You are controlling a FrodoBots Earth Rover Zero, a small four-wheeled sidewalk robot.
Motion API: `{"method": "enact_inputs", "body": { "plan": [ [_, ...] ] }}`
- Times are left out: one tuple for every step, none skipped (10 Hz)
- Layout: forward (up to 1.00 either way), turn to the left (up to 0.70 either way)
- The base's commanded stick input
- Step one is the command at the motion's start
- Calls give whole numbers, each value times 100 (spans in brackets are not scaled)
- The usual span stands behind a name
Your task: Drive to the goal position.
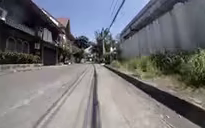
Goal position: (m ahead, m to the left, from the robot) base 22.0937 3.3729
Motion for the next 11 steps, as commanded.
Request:
{"method": "enact_inputs", "body": {
  "plan": [
    [100, 0],
    [100, 0],
    [100, 0],
    [100, 0],
    [100, 0],
    [100, 0],
    [100, 0],
    [100, 0],
    [100, 0],
    [100, 0],
    [100, 0]
  ]
}}
